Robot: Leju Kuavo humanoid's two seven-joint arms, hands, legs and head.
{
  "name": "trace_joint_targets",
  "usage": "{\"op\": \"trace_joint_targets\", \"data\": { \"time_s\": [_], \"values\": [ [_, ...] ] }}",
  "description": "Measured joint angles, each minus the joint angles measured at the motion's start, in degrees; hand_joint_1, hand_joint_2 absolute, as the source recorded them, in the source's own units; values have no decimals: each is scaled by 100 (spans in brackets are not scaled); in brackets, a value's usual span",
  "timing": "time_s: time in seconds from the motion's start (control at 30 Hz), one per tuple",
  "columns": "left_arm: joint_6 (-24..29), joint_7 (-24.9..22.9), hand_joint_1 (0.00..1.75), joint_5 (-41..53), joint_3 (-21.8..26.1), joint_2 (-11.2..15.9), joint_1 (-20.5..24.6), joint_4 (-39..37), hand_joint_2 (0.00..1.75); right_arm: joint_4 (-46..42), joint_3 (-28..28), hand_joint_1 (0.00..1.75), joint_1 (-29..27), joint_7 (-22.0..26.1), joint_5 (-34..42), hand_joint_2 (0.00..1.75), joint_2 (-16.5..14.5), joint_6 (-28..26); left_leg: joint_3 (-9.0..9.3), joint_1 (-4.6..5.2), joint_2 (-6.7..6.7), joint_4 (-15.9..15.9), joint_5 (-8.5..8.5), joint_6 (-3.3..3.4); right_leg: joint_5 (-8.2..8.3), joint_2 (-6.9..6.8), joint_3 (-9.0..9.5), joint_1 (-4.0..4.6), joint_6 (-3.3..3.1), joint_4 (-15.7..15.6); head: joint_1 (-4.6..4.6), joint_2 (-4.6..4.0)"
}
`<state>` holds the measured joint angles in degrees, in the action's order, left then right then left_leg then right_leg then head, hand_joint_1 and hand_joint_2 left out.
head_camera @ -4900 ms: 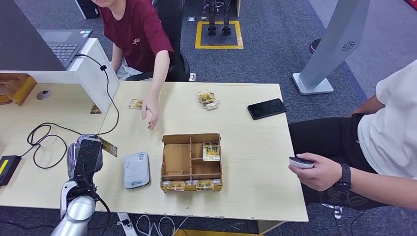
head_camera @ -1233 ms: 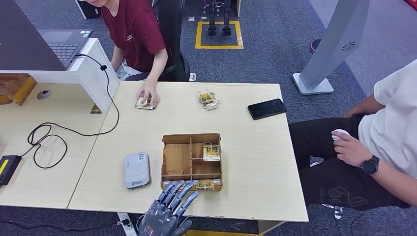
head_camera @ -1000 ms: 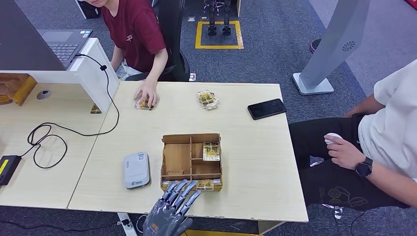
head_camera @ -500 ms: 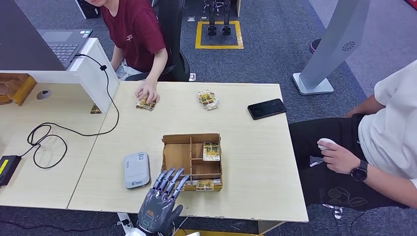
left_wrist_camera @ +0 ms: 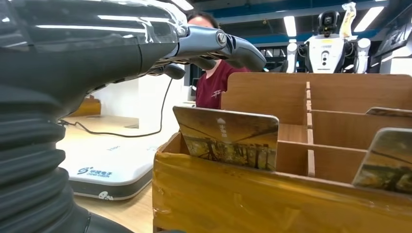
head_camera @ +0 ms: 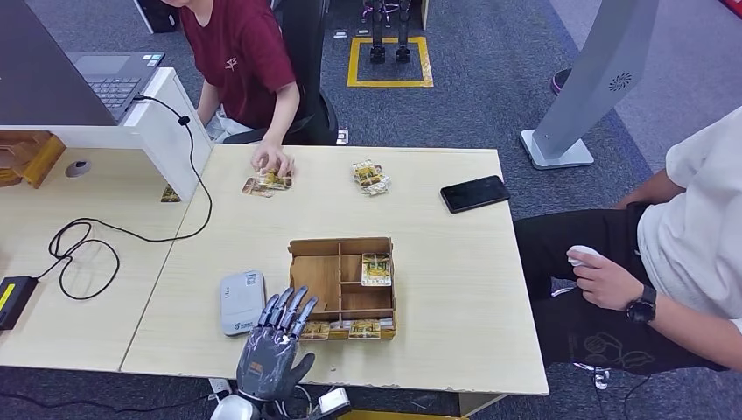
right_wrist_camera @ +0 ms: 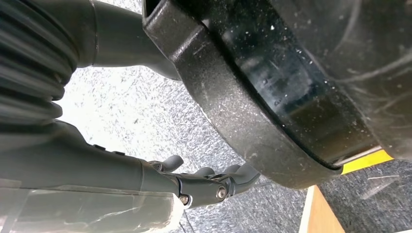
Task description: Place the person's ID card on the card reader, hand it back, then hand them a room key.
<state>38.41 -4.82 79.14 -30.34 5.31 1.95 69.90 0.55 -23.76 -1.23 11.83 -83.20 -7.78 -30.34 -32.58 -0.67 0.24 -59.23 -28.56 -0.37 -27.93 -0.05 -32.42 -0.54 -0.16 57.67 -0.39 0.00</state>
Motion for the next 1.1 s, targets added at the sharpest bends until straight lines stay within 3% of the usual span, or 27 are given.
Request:
{"op": "trace_joint_targets", "data": {
  "time_s": [0.6, 1.1],
  "values": [
    [-80, 532, 0, -797, 95, -80, -81, 176, 175, 0, -314, 0, 19, -46, -296, 175, -15, 0, -1, 0, 0, 0, 0, 0, 0, 0, 0, 0, 0, 0, 0, 0],
    [-132, 552, 0, -864, 96, -106, -102, 383, 175, 0, -423, 0, 21, -51, -386, 175, -26, -2, 0, 0, 0, 0, 0, 0, 0, 0, 0, 0, 0, 0, 0, 0]
  ]
}}
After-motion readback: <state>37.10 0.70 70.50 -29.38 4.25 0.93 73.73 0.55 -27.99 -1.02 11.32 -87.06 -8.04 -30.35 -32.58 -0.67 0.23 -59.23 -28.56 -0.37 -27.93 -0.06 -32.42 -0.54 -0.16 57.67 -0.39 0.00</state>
